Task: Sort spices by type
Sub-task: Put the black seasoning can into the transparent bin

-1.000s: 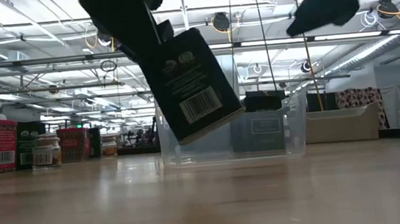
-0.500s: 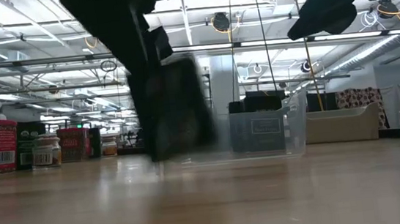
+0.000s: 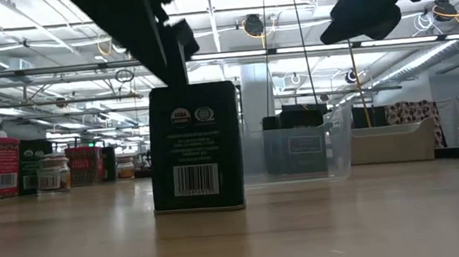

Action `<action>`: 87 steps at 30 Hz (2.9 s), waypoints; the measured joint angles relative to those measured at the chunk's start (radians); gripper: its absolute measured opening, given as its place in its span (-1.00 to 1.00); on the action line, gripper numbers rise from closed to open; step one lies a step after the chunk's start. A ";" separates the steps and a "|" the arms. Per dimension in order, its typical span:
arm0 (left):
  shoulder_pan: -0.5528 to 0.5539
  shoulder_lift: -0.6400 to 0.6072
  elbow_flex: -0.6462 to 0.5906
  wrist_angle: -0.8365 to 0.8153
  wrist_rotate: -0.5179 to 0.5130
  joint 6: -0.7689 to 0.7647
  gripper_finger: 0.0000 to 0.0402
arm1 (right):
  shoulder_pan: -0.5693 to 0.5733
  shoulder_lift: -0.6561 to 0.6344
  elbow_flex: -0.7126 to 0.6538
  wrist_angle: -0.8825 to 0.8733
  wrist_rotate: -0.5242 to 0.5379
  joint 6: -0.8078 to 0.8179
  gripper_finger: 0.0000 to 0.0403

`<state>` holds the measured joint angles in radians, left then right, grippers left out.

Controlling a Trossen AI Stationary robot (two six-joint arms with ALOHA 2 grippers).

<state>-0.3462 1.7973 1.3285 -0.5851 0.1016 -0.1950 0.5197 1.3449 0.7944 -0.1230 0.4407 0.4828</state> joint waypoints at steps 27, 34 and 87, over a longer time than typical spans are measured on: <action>-0.011 -0.786 -0.592 0.372 -0.269 0.021 0.02 | -0.112 0.385 0.641 -0.327 -0.187 -0.149 -0.09; -0.037 -0.898 -0.836 0.714 -0.248 0.068 0.02 | -0.128 0.570 0.917 -0.509 -0.288 -0.103 -0.09; -0.141 -0.896 -0.847 0.696 -0.211 0.149 0.02 | -0.124 0.920 1.203 -0.785 -0.262 0.058 0.00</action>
<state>-0.4870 0.9012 0.4816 0.1104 -0.1093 -0.0456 0.3961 2.2647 1.9974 -0.9083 0.1782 0.5407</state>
